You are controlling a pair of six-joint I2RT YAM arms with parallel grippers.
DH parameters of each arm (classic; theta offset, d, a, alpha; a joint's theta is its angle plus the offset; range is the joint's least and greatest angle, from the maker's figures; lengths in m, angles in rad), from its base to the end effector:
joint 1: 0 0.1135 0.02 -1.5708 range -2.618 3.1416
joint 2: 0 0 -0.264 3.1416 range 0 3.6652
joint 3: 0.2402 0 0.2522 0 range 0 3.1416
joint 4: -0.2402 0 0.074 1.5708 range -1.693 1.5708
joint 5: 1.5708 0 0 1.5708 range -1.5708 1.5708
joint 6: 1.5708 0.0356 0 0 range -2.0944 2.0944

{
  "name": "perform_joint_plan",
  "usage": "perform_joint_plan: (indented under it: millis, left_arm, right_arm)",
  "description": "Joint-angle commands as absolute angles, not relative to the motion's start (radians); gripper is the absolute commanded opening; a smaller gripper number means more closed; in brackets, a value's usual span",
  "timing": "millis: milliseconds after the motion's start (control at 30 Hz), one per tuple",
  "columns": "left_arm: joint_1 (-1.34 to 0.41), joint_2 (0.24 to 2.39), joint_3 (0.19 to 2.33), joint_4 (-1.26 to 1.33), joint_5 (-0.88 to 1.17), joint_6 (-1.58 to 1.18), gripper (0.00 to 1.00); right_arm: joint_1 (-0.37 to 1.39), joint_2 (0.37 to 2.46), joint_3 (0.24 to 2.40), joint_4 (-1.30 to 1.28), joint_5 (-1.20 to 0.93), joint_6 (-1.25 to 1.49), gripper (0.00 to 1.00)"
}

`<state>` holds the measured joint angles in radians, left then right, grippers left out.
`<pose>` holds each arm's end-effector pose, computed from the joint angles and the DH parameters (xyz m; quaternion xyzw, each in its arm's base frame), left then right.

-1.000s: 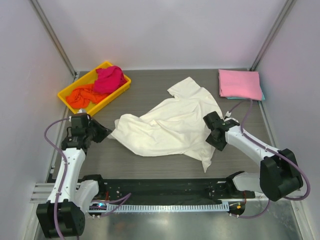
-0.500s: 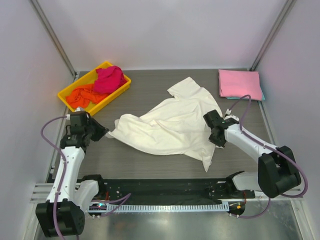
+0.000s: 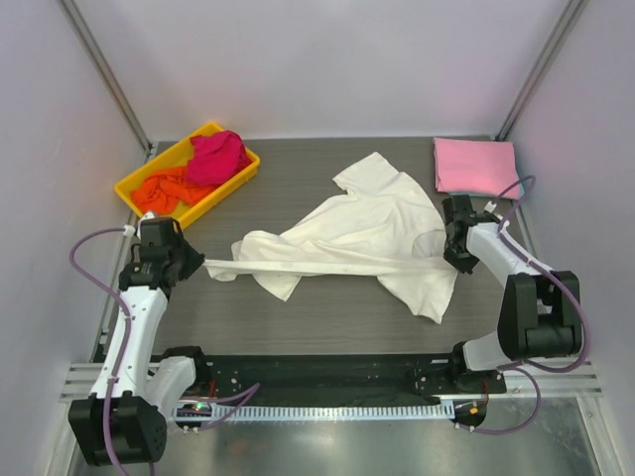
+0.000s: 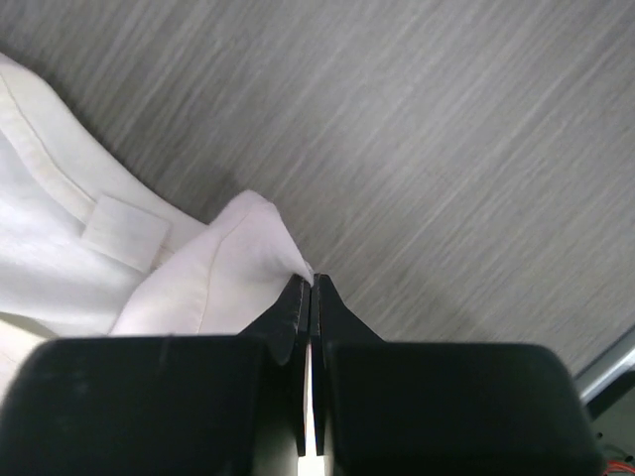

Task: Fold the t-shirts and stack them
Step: Flatten the tshirt out

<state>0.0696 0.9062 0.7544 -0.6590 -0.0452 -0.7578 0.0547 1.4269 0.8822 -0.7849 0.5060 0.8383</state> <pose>0.1833 0.0144 0.2642 -0.3809 0.8467 -0.1053 0.3562 0.2484 -0.0037 0.1971 0.3948 0.8768 -0.1738 0.2124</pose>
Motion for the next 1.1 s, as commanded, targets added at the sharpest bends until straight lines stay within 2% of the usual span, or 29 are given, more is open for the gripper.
perform_joint_plan:
  millis: [0, 233, 367, 400, 533, 667, 800, 967, 1067]
  left_arm:
    - [0.080, 0.922, 0.822, -0.644, -0.184, -0.730, 0.00]
    - [0.080, 0.939, 0.848, -0.646, -0.207, -0.699, 0.00]
    - [0.081, 0.925, 0.793, -0.579, -0.088, -0.713, 0.00]
    - [0.081, 0.919, 0.785, -0.572, -0.069, -0.716, 0.00]
    - [0.081, 0.946, 0.772, -0.555, -0.006, -0.727, 0.00]
    - [0.081, 0.968, 0.762, -0.523, 0.113, -0.741, 0.00]
    - [0.081, 0.966, 0.752, -0.499, 0.140, -0.741, 0.00]
    - [0.081, 0.953, 0.735, -0.473, 0.192, -0.742, 0.00]
    - [0.081, 0.939, 0.735, -0.471, 0.201, -0.738, 0.00]
  right_arm:
    - [0.014, 1.480, 0.956, -0.742, 0.569, 0.761, 0.01]
    - [-0.017, 1.535, 1.040, -0.704, 0.497, 0.678, 0.04]
    - [-0.017, 1.598, 1.121, -0.692, 0.399, 0.620, 0.18]
    - [-0.017, 1.618, 1.158, -0.710, 0.390, 0.626, 0.26]
    - [-0.017, 1.614, 1.210, -0.830, 0.397, 0.669, 0.39]
    - [-0.017, 1.505, 1.177, -0.897, 0.294, 0.719, 0.40]
    - [0.000, 1.336, 1.072, -0.907, 0.226, 0.771, 0.40]
    - [0.129, 1.195, 0.957, -0.916, 0.158, 0.871, 0.40]
    - [0.218, 1.180, 0.905, -0.917, 0.132, 0.955, 0.40]
